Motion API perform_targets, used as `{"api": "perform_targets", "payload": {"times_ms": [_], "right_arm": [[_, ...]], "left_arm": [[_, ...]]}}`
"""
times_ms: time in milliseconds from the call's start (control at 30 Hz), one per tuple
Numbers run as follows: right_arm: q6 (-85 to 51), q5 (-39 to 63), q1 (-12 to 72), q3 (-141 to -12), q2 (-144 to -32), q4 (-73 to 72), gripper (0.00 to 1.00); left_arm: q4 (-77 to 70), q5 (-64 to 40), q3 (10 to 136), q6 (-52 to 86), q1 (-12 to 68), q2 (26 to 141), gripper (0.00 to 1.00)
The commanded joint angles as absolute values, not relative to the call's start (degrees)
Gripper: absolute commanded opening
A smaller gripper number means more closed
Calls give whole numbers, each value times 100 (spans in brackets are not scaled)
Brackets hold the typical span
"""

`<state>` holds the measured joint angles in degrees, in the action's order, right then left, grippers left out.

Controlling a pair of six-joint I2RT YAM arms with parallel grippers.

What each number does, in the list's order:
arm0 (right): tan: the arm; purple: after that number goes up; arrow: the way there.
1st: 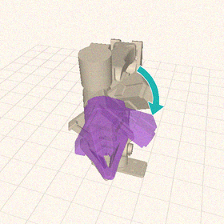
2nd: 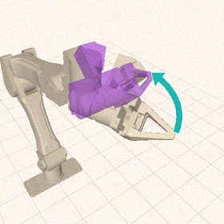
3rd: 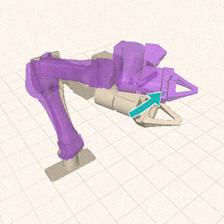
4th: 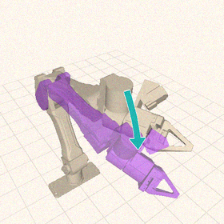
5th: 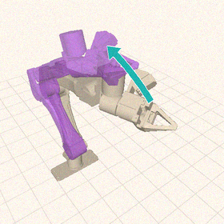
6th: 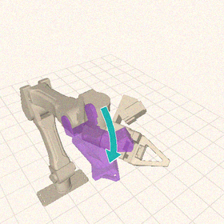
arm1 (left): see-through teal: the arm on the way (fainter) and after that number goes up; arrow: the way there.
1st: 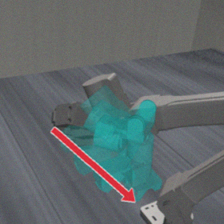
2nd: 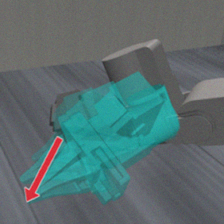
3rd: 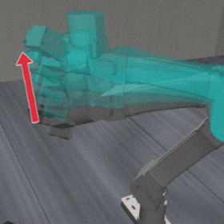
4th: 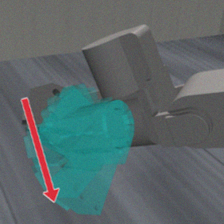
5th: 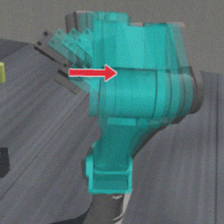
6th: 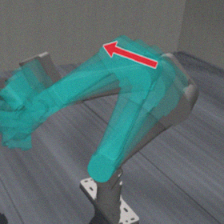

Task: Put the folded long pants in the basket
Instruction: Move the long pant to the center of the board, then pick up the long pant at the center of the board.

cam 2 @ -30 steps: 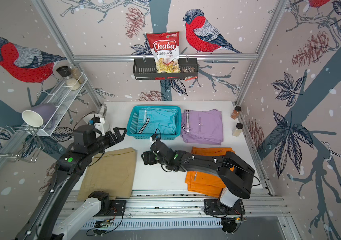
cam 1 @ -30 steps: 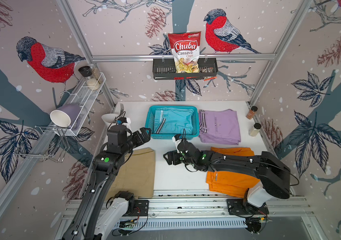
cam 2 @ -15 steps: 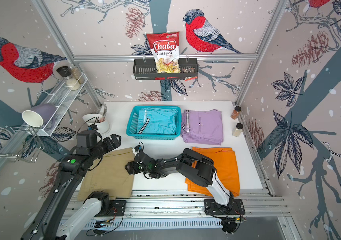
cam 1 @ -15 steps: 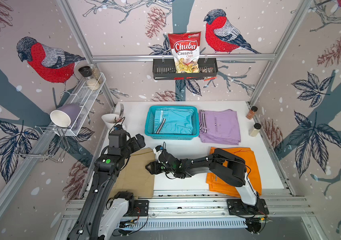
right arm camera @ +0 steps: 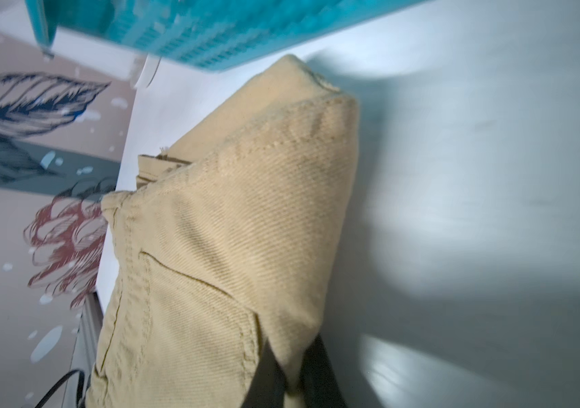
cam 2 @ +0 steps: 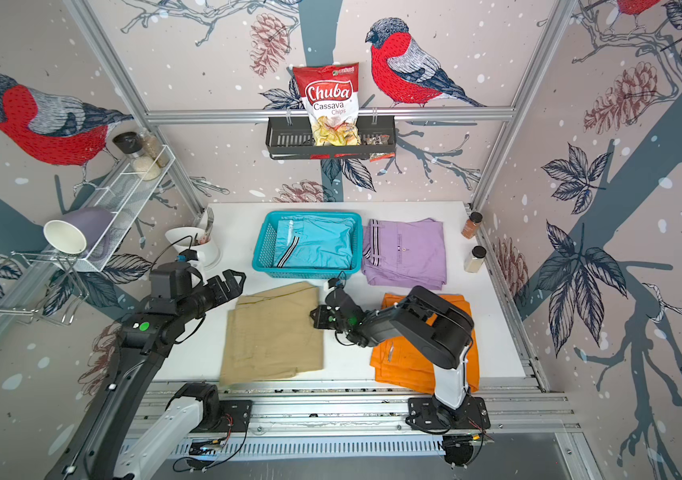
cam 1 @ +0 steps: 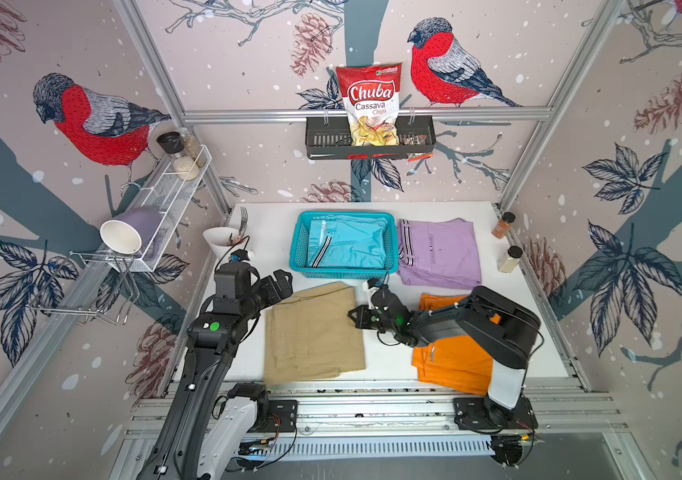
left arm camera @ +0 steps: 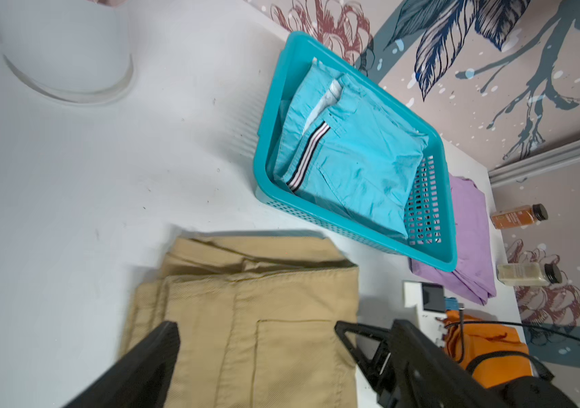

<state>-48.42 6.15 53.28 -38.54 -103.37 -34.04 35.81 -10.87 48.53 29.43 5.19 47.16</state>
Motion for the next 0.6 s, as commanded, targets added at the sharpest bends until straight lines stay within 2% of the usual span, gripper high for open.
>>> {"api": "perform_targets", "payload": {"times_ms": [0, 200, 367, 433, 500, 567], "right_arm": [[-4348, 474, 5055, -3476, -9725, -3045, 0], [-3947, 135, 4582, -2857, -8575, -2304, 0], [-3779, 78, 4575, -2807, -8459, -2091, 0], [-3775, 79, 4571, -2821, -8565, -2116, 0], [-3783, 104, 4569, -2847, -8666, -2149, 0], [-3805, 87, 4574, -2848, -8699, -2195, 0]], "left_arm": [[3303, -1670, 4744, 2988, 512, 4862, 97], [2144, -2604, 3669, 3907, 517, 4791, 96], [2257, -1998, 3557, 3748, 519, 5154, 96], [2041, -2134, 3343, 3853, 556, 5302, 96], [1775, -2219, 3086, 3959, 676, 5422, 96], [1813, -1807, 3036, 4040, 927, 5587, 96]]}}
